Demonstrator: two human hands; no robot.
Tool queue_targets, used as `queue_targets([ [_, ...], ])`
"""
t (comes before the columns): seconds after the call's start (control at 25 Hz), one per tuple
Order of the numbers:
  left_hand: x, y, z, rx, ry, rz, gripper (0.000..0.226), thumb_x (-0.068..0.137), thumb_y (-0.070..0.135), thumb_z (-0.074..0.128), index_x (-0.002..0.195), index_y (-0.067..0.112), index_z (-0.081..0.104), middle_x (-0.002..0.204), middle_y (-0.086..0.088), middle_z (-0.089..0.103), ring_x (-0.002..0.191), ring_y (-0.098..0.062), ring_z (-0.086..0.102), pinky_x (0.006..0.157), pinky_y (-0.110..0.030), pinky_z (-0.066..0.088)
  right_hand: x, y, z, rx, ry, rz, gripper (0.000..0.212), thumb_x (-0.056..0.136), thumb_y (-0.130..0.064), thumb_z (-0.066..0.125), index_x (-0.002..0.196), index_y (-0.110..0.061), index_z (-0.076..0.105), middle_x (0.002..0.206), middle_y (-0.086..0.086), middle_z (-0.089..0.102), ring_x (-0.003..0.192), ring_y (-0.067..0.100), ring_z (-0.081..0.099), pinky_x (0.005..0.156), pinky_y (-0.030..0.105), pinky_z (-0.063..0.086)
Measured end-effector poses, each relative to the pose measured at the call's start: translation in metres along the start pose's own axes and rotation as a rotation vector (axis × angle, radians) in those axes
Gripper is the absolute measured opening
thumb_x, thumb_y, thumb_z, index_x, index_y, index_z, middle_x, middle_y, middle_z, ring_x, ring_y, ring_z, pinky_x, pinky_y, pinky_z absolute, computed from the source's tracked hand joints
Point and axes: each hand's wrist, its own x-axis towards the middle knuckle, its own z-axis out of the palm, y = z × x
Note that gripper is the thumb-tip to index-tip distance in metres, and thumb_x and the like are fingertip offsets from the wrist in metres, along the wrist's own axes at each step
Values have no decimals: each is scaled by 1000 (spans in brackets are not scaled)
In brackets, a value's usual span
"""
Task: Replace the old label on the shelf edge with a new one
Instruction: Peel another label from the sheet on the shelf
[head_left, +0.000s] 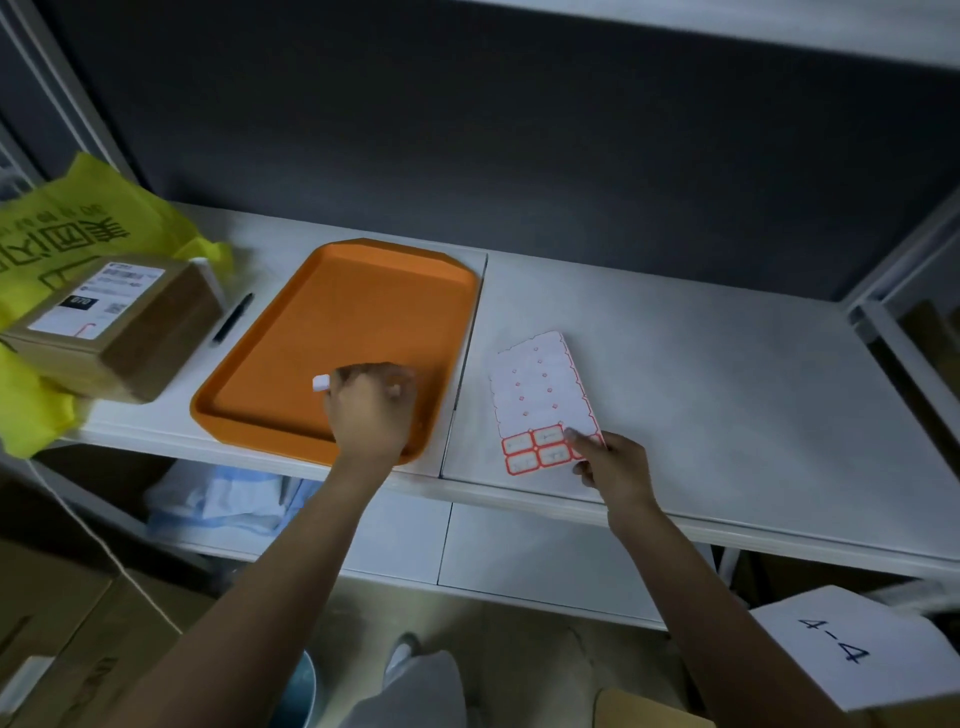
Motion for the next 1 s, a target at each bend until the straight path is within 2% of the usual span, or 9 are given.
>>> queue_targets([
  [0.08,-10,19,8,-144,-86,162,11,85,24,69,92,24,78,96,-3,75,99,-29,63,91,-37,49,-5,-4,-1,209,-86,56,17,91,-25,64,84,-10,69,75,8,72,58,16,67,58,25,51],
  [0.16,-23,35,16,-279,-221,313,21,80,21,76,100,22,77,107,2,74,107,-20,62,96,-28,45,-10,-9,-1,398,-182,106,22,97,-27,55,96,-8,66,82,11,75,74,23,73,59,25,56],
  [0.24,-34,48,25,-310,-304,403,31,76,28,80,106,24,76,118,7,69,114,-15,54,97,-17,37,-13,-12,-2,529,-256,130,28,100,-26,49,106,-3,63,91,17,74,85,30,72,63,27,58],
  [0.32,-43,57,34,-280,-347,486,37,75,36,80,111,28,74,126,10,65,120,-15,49,100,-28,38,-14,-15,-4,571,-286,120,30,99,-26,50,107,0,63,93,21,72,85,30,72,68,30,59],
  [0.44,-53,69,42,-245,-379,559,40,78,43,75,117,33,71,127,15,64,127,-10,47,104,-36,30,-17,-16,-9,521,-282,58,34,95,-29,58,105,2,66,94,18,72,82,26,71,75,33,58],
  [0.56,-57,73,48,-198,-369,588,37,83,45,70,119,36,69,125,17,65,130,-6,44,105,-32,22,-21,-14,-11,459,-292,6,34,92,-32,62,106,-2,69,97,16,71,86,24,68,79,33,58],
  [0.68,-59,79,52,-185,-344,617,31,84,44,69,114,38,70,119,18,68,127,-4,47,101,-26,18,-26,-11,-17,399,-297,-31,30,90,-35,63,103,-9,72,91,10,72,89,20,69,74,29,56],
  [0.84,-58,84,52,-180,-338,624,23,83,41,70,105,37,73,105,17,72,115,-4,55,94,-26,19,-27,-6,-26,311,-210,-128,16,84,-19,72,97,-10,70,83,4,74,86,20,71,72,29,54],
  [1.0,-59,84,54,-197,-327,619,22,80,41,74,100,34,75,99,13,74,104,-11,60,87,-25,18,-24,-5,-30,183,-52,-277,27,76,-11,79,97,-18,64,84,-4,73,77,15,71,62,23,54],
])
